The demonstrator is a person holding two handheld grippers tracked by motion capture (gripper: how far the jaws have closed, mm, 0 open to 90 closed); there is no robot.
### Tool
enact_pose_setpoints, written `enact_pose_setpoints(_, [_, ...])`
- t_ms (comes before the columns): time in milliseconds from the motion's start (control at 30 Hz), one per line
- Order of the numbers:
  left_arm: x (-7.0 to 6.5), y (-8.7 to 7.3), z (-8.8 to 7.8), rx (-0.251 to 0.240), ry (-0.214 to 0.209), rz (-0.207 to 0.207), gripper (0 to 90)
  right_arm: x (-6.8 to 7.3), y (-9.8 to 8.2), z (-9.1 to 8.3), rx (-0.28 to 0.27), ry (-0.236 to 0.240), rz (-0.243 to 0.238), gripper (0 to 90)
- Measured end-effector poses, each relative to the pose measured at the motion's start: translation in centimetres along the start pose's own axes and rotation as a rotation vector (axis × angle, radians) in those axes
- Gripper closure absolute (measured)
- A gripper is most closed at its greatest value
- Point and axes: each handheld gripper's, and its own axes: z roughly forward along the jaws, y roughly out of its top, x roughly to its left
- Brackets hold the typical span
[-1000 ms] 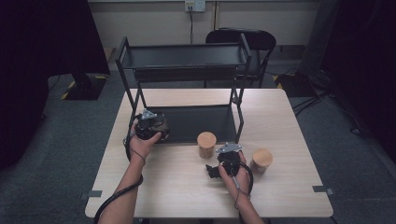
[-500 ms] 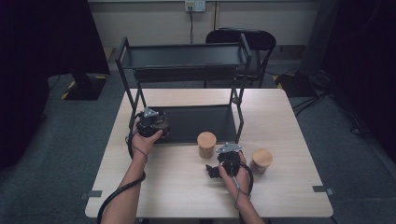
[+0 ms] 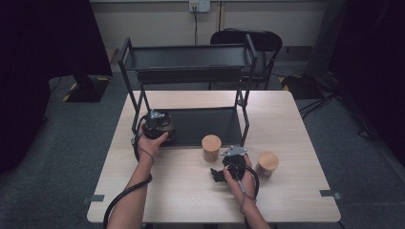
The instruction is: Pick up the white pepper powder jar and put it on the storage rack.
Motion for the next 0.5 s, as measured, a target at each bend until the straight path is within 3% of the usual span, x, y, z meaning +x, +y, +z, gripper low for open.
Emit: enact_pose_setpoints(500, [-0.15, 0.27, 1.04, 0.026, 0.024, -0.011, 31.4, 0.00, 0.00, 0.00, 0.000, 0.000, 0.000, 0.0])
